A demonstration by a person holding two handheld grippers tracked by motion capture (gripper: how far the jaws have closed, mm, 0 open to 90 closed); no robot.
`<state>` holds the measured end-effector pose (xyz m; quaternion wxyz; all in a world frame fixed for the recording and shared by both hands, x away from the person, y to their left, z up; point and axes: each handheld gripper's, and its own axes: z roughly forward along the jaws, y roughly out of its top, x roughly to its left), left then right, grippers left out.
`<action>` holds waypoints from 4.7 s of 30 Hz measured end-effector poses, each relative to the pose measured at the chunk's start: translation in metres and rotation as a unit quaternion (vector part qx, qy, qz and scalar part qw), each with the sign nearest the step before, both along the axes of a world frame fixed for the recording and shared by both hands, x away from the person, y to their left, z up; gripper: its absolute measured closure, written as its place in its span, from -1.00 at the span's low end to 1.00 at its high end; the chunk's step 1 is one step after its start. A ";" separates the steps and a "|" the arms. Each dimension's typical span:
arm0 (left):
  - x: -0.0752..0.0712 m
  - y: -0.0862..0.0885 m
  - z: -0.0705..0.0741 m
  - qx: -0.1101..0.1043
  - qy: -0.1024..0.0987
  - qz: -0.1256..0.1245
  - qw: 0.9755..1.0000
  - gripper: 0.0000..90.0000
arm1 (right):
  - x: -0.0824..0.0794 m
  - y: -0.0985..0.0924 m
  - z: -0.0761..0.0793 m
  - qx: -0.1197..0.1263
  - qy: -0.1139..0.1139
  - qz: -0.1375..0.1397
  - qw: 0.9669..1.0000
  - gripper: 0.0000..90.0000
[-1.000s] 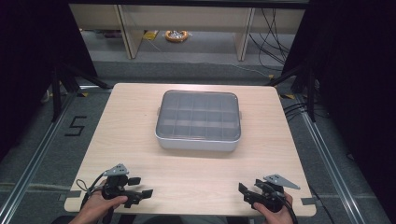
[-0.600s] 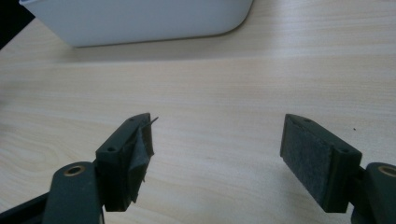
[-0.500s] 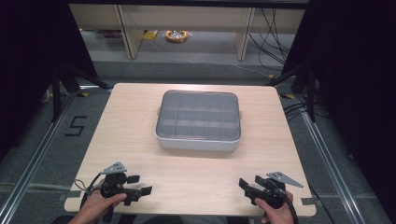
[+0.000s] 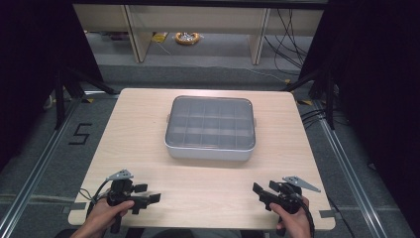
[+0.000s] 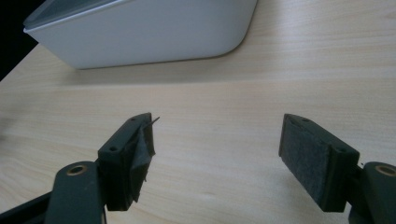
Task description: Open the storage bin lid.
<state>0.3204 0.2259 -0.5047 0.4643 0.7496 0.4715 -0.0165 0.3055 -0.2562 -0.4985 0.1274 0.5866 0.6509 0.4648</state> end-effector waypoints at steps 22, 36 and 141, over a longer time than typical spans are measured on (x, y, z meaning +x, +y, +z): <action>0.020 -0.001 0.019 -0.009 -0.017 0.009 1.000 -0.57 | 0.035 0.004 0.023 0.021 0.022 0.005 1.000 -0.40; 0.043 -0.004 0.029 -0.025 -0.012 0.015 1.000 -0.57 | 0.070 -0.003 0.040 0.024 -0.002 0.007 1.000 -0.39; 0.192 -0.032 0.083 -0.062 -0.077 0.111 0.989 0.39 | 0.175 0.013 0.074 0.105 -0.067 -0.074 0.989 0.43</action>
